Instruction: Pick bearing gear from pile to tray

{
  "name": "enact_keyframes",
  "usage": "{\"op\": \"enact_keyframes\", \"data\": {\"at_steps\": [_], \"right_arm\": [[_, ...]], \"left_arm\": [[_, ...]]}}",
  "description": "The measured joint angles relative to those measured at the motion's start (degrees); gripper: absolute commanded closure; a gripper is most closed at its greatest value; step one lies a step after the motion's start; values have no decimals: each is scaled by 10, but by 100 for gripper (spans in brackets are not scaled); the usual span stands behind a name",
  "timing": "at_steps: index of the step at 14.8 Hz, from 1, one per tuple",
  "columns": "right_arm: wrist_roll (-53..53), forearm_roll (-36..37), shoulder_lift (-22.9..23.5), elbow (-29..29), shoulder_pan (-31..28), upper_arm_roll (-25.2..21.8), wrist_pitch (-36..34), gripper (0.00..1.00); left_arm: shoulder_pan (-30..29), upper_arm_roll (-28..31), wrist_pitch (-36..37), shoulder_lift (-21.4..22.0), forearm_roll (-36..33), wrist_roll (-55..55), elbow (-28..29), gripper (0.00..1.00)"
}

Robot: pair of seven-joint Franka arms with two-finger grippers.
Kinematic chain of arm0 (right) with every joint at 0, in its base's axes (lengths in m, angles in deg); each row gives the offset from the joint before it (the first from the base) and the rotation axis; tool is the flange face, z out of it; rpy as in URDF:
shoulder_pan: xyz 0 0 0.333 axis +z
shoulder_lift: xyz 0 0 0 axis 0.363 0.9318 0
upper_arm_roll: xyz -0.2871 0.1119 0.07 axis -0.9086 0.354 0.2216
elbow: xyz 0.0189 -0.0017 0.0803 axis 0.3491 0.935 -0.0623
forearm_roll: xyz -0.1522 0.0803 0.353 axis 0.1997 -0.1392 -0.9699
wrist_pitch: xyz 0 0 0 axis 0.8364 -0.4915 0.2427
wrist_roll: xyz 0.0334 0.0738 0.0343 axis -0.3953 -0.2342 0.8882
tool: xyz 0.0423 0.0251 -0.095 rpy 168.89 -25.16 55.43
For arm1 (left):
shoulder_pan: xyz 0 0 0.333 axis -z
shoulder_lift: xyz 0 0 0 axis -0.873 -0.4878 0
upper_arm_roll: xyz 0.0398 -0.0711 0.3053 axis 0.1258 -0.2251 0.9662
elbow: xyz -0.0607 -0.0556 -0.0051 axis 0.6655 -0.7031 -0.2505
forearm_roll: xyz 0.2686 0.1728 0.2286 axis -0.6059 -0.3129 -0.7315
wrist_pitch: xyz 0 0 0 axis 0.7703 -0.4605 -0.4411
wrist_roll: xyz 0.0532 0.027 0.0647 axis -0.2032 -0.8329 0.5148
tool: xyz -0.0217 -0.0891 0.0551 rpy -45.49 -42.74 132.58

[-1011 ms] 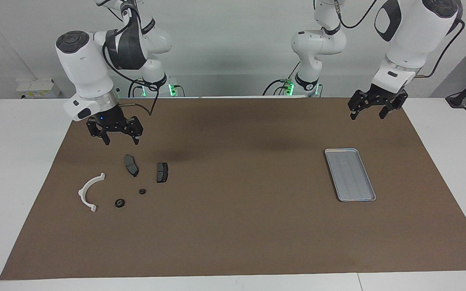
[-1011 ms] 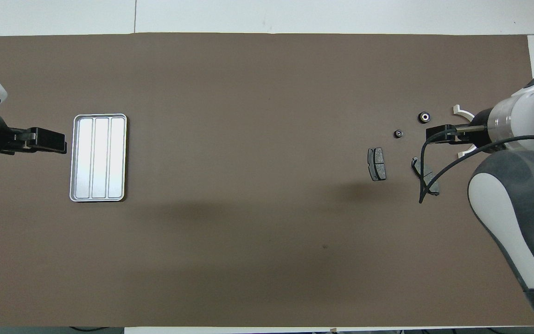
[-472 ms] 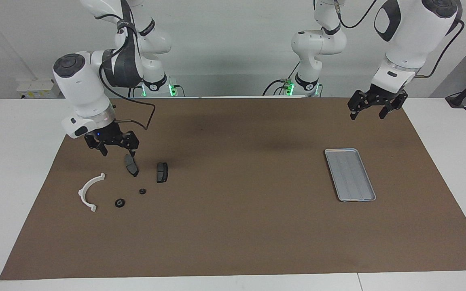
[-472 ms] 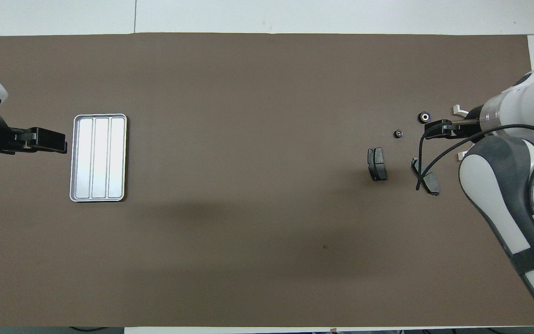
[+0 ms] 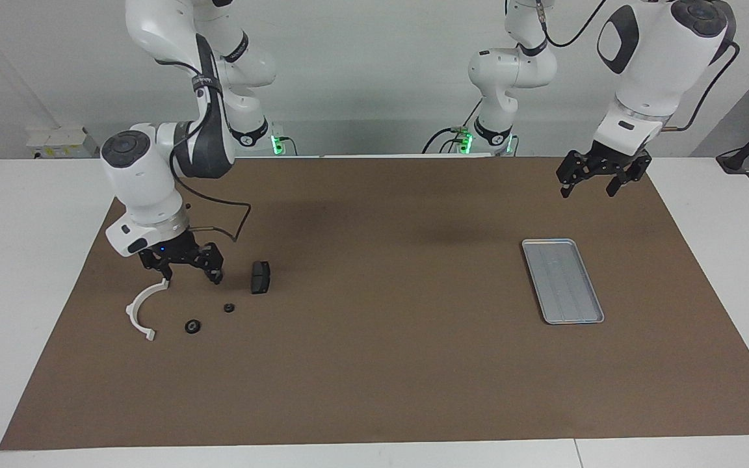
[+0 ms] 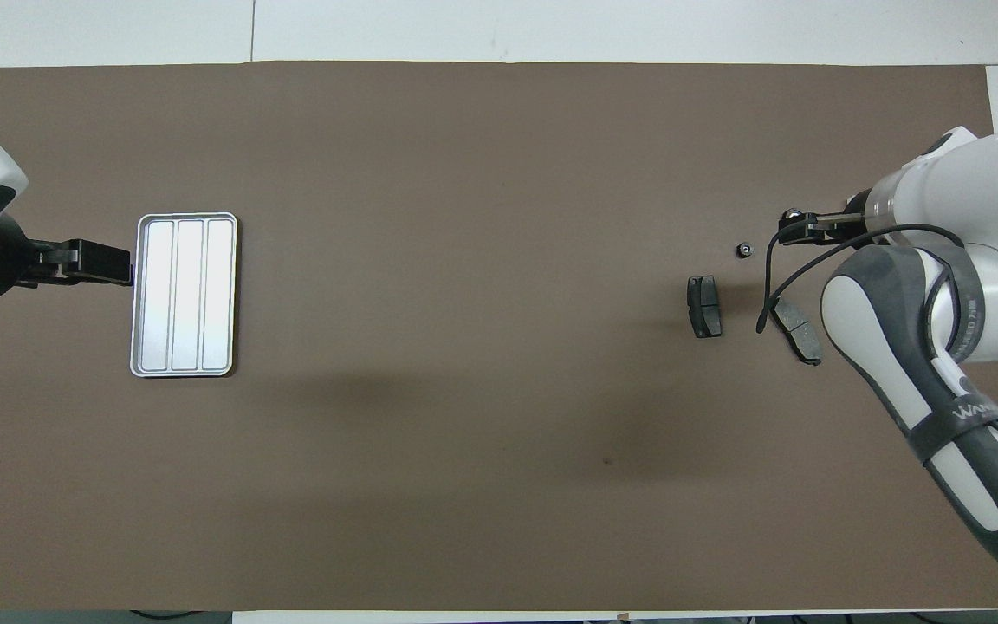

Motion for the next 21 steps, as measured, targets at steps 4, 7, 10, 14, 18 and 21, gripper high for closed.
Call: {"op": "enact_keyframes", "data": {"at_steps": [4, 7, 10, 14, 18, 21], "right_arm": [[-82, 19, 44, -27, -4, 0, 9, 0], [-119, 26, 70, -44, -5, -1, 9, 0], [-141, 31, 101, -59, -6, -1, 9, 1], [-169, 36, 148, -107, -6, -1, 2, 3], [-188, 36, 172, -136, -6, -1, -2, 5], [-198, 36, 176, -139, -9, -2, -12, 8]], "left_arm": [[0, 0, -3, 3, 0, 0, 4, 0], [0, 0, -11, 3, 0, 0, 9, 0], [4, -2, -15, 3, 0, 0, 10, 0], [13, -3, -29, 3, 0, -7, 23, 0], [23, -3, -39, 3, 0, -22, 32, 0], [23, -3, -44, 3, 0, -24, 34, 0]]}}
